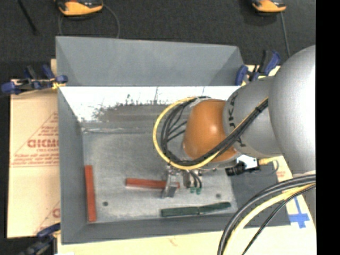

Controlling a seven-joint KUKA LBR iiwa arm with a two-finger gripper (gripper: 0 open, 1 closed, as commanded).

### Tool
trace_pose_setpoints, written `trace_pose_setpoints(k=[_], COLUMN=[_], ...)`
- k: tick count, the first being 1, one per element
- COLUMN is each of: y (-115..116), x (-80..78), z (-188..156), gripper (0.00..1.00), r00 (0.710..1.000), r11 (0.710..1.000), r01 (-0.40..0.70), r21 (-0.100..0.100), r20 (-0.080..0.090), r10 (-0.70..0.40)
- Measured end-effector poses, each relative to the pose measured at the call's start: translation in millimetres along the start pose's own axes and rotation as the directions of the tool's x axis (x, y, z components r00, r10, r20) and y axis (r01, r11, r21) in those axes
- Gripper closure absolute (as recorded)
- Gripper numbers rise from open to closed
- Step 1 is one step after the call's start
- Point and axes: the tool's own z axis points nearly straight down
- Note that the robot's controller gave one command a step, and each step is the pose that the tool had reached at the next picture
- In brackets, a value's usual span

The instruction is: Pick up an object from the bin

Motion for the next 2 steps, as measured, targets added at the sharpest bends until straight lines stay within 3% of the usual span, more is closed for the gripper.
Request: trace_pose_setpoints(k=[1,2], y=[3.3,3.4], x=[0.0,1.4], z=[-149.4,-145.7], gripper=[1.0,0.0], r00=[0.975,0.975], r11=[0.975,0.975], r01=[0.224,0.222], r21=[0.001,0.0], r20=[0.008,0.001], r10=[-0.224,-0.222])
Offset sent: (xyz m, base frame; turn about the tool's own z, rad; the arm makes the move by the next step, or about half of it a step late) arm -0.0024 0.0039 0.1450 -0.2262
